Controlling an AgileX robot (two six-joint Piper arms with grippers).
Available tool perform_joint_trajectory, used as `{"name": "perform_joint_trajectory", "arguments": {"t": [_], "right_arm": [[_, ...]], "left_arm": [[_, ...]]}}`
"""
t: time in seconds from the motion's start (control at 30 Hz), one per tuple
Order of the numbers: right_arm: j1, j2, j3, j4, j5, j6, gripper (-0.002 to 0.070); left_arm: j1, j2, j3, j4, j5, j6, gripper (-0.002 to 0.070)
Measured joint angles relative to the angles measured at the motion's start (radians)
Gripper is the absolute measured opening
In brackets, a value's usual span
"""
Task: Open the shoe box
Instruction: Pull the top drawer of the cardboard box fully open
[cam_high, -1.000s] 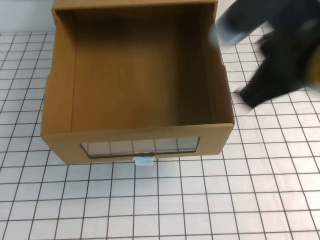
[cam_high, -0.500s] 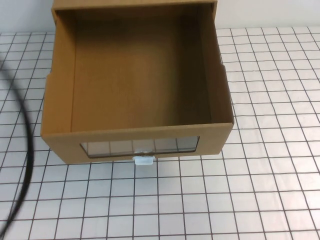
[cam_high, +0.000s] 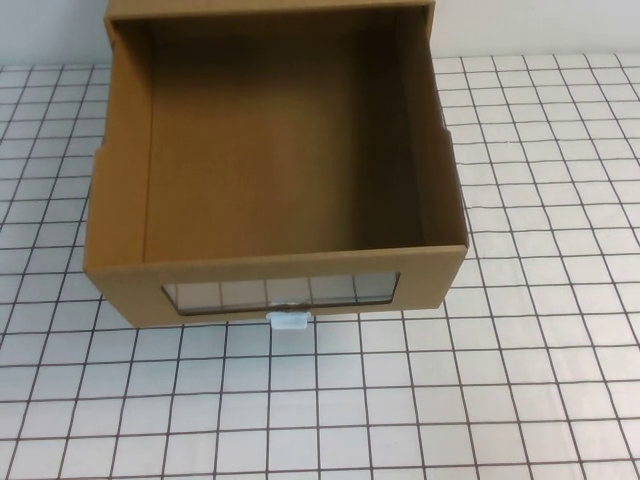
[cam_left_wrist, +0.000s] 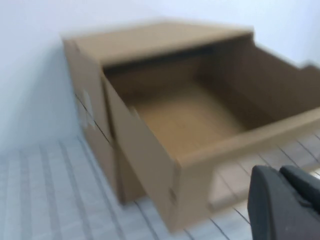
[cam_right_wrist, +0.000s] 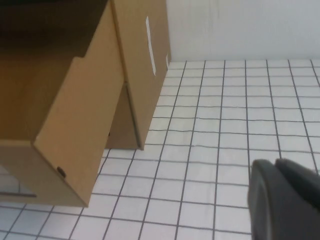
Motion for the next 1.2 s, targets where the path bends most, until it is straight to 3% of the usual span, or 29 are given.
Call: {"name": "perform_joint_trajectory", "arguments": {"t": [0.2, 0.37, 0.6, 1.2], "right_arm": [[0.000, -0.063, 0.096, 0.003, -0.021, 0.017, -0.0013], [0.000, -0.067, 0.109, 0.009, -0.033, 0.019, -0.0014], [0.000, -0.067, 0.112, 0.009, -0.048, 0.019, -0.0013], [0.000, -0.067, 0.112, 0.009, -0.067, 0.019, -0.0013]], "left_arm": [[0.000, -0.014, 0.242, -0.212, -0.096, 0.003, -0.0004], [0.000, -0.013, 0.436, -0.338, -0.377, 0.082, -0.0004], [0.000, -0.011, 0.551, -0.358, -0.536, 0.171, -0.0004], [0.000, -0.011, 0.554, -0.358, -0.540, 0.181, -0.0004]]}}
